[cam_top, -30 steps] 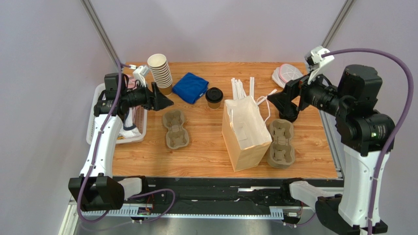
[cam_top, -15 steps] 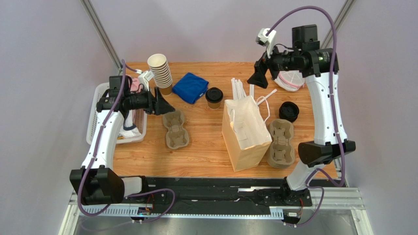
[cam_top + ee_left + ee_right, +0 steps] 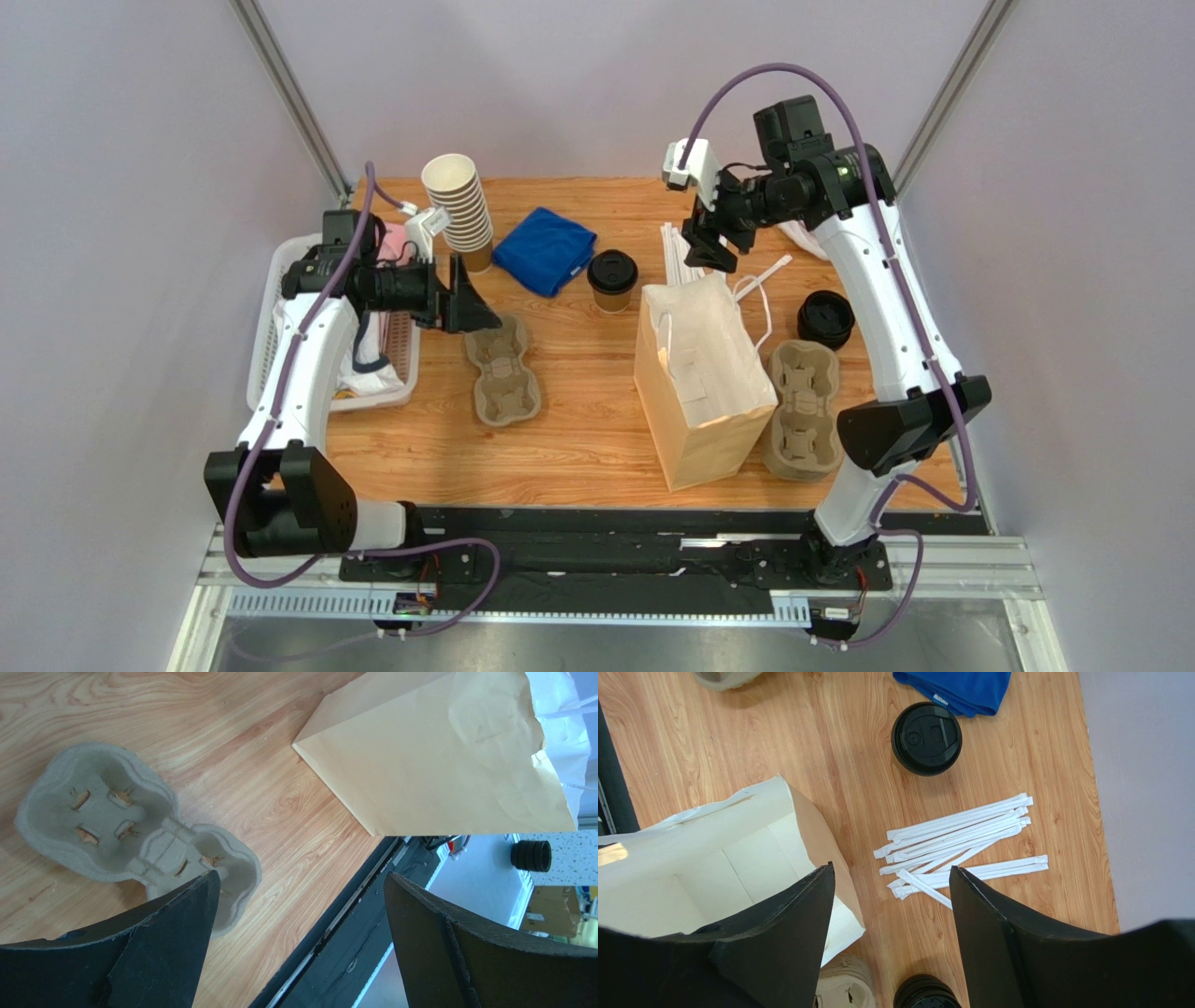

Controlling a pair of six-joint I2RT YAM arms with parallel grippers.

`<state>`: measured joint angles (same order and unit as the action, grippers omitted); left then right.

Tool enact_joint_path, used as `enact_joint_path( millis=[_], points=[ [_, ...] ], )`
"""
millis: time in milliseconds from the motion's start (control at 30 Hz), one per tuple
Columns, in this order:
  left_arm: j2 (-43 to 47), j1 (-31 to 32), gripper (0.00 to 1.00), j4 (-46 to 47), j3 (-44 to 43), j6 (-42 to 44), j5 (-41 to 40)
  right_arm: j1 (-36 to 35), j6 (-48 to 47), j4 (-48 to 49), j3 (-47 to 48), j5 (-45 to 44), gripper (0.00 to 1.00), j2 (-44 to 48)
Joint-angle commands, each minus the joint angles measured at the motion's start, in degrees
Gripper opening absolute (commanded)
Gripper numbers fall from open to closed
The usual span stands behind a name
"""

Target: Pack the takeout coffee

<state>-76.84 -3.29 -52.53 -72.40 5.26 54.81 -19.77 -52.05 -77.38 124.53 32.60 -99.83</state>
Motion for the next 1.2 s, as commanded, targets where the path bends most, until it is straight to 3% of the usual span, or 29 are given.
enact_joint_path(
  millis=[0,267,800,1167],
  points=[
    [-0.8,0.0,0.97,-3.9,-2.3,5.5,-2.2,-0.1,-4.5,-9.0,-0.3,-1.5,0.64,-2.0],
    [0.4,0.1,0.99,-3.8,-2.1,7.5,-16.3,-0.1,-7.2,-9.5,-3.8,-0.9,0.62,-1.6],
    [0.5,0.0,0.99,-2.0,-1.0,7.0,-15.1,-0.2,-5.2,-10.2,-0.2,1.8,0.64,3.1],
    [-1.7,0.1,0.99,-3.5,-2.2,9.2,-15.9,-3.7,-13.2,-12.9,-6.8,-2.4,0.63,4.6]
  ],
)
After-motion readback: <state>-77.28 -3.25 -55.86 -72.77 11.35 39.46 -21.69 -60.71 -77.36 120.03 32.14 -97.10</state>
